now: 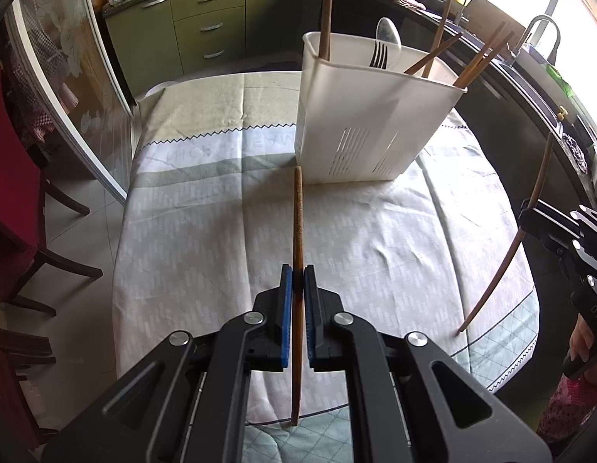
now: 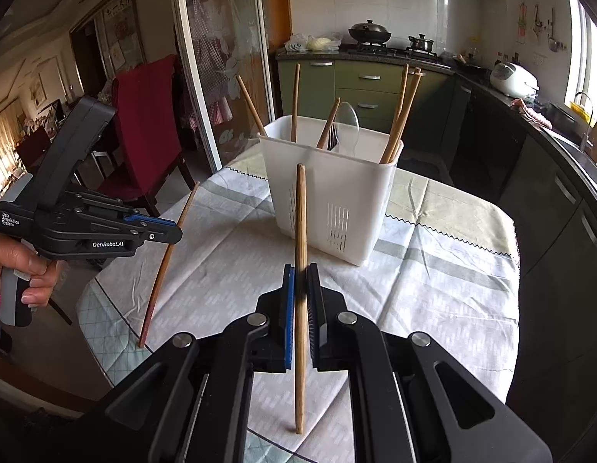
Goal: Organize utensils
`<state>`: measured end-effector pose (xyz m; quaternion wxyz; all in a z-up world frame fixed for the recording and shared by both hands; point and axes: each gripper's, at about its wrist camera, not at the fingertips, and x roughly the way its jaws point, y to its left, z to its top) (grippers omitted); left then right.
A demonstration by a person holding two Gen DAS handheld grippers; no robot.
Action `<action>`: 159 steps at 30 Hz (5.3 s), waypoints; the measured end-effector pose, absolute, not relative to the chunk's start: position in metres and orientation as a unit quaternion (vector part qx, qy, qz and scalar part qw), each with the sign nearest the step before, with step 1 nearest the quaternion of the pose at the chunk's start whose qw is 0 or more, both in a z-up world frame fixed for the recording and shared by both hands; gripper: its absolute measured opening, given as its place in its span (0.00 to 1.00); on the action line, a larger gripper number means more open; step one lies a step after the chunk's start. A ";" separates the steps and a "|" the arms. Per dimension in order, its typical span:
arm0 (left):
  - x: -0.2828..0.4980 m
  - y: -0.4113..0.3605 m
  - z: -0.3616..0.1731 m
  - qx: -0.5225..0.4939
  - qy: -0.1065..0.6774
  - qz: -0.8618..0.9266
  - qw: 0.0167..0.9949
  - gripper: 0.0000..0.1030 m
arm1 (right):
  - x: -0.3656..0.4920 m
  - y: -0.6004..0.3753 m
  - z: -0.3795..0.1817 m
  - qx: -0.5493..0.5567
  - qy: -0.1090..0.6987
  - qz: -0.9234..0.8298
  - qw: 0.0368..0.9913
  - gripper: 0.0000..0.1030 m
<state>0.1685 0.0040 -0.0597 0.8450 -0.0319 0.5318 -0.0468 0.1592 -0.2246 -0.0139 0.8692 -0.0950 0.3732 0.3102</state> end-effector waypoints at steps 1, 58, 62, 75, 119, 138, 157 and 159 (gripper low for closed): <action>0.167 0.005 -0.057 -0.033 0.530 -0.050 0.846 0.06 | 0.155 -0.227 -0.012 -0.094 0.371 0.310 0.870 0.07; 0.231 -0.035 0.155 -0.042 0.293 -0.077 0.952 0.06 | 0.149 -0.263 0.106 -0.009 0.248 0.329 0.911 0.07; 0.257 -0.032 0.136 -0.048 0.305 -0.065 0.949 0.06 | 0.152 -0.265 0.106 -0.004 0.246 0.329 0.912 0.07; 0.284 -0.031 0.045 -0.032 0.385 -0.049 0.921 0.33 | 0.160 -0.272 0.141 0.020 0.199 0.314 0.928 0.07; 0.160 -0.050 0.025 0.041 0.252 -0.014 0.967 0.93 | 0.263 -0.207 0.060 -0.003 0.197 0.215 0.957 0.51; 0.068 -0.013 -0.017 -0.010 0.246 0.011 0.969 0.94 | 0.084 -0.285 0.005 -0.024 0.189 0.171 0.967 0.96; 0.026 -0.007 -0.016 -0.027 0.239 0.020 0.971 0.94 | 0.015 -0.294 -0.001 -0.036 0.186 0.156 0.969 0.96; 0.024 -0.007 -0.017 -0.029 0.240 0.018 0.970 0.94 | 0.014 -0.294 -0.001 -0.035 0.186 0.158 0.969 0.96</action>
